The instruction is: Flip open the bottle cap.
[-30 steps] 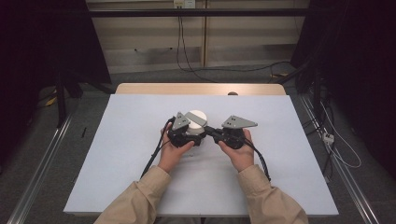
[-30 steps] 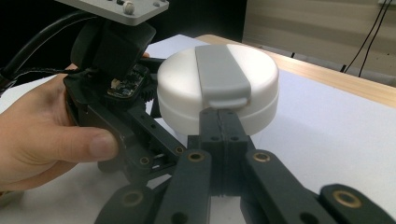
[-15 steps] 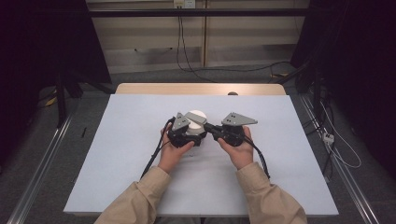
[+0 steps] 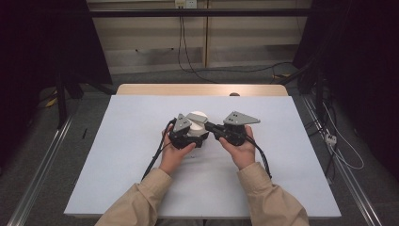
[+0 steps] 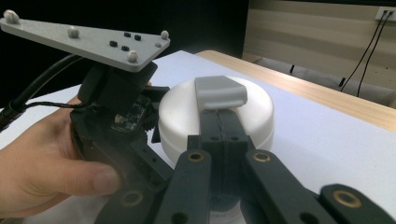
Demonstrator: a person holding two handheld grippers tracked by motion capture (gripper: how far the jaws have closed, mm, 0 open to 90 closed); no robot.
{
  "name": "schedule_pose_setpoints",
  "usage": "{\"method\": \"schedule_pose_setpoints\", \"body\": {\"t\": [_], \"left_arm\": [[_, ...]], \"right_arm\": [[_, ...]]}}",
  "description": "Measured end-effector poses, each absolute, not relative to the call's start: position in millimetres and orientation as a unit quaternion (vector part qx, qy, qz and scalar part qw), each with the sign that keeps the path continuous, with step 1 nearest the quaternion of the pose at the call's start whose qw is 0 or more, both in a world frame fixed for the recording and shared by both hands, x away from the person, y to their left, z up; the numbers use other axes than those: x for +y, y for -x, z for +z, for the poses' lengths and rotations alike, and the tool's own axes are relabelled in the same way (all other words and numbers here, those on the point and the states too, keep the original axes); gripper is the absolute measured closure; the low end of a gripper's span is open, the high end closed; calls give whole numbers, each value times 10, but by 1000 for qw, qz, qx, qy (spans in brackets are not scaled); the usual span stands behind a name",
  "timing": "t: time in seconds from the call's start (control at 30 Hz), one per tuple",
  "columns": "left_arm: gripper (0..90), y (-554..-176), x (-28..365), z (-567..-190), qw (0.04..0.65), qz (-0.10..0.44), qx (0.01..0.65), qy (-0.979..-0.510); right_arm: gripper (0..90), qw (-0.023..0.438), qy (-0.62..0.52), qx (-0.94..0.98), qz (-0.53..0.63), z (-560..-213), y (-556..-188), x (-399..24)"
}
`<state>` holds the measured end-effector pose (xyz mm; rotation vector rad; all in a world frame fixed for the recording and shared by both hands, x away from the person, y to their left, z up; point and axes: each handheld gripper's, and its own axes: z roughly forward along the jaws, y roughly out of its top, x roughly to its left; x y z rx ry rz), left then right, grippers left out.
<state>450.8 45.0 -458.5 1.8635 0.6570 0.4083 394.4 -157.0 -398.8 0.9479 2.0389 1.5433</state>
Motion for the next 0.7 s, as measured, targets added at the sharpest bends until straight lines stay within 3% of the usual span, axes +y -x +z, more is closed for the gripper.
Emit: {"method": "schedule_pose_setpoints", "body": {"t": [0.7], "left_arm": [[184,-4507,447,-4586,533,171,278,-781]], "right_arm": [[900,209,-335,726,563,-3863,-3984,-1533]]}}
